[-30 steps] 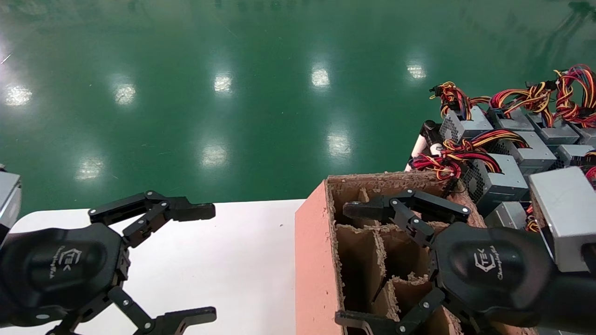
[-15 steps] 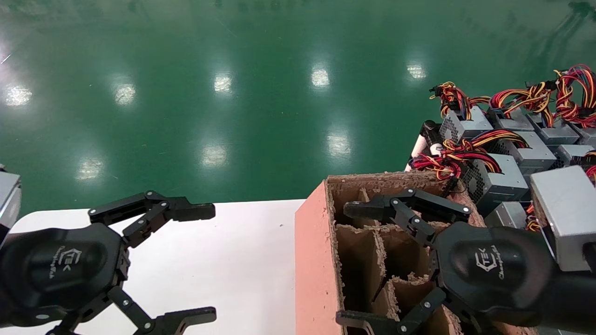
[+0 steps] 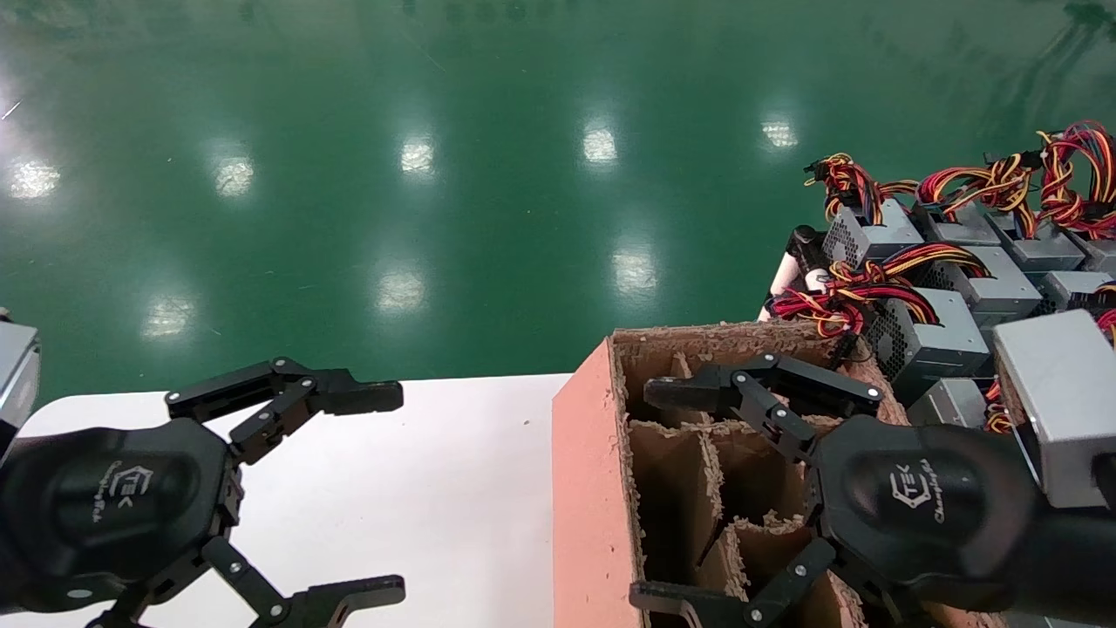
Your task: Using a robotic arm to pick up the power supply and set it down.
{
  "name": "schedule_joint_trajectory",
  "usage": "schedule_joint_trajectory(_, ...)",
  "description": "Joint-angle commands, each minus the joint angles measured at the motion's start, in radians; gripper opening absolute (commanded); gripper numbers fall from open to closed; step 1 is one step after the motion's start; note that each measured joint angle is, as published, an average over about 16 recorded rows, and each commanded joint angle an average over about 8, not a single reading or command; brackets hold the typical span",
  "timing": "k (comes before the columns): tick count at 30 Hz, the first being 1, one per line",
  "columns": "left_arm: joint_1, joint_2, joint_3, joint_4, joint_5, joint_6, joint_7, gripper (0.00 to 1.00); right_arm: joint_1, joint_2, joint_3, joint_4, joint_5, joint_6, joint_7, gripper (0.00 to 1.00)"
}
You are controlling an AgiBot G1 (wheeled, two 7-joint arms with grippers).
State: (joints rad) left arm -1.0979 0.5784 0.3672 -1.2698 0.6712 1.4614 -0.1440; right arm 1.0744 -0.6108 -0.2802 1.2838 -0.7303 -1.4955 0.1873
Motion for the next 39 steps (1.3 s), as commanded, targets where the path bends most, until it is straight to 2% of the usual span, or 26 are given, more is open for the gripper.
schedule_joint_trajectory(1, 0.000, 0.000, 0.000, 0.000, 0.000, 0.000, 0.000, 1.00, 0.000, 0.000, 0.000, 0.000, 0.000, 0.000, 0.000, 1.00)
schedule_joint_trajectory(39, 0.000, 0.000, 0.000, 0.000, 0.000, 0.000, 0.000, 1.00, 0.001, 0.001, -0.002, 0.000, 0.001, 0.001, -0.001, 1.00)
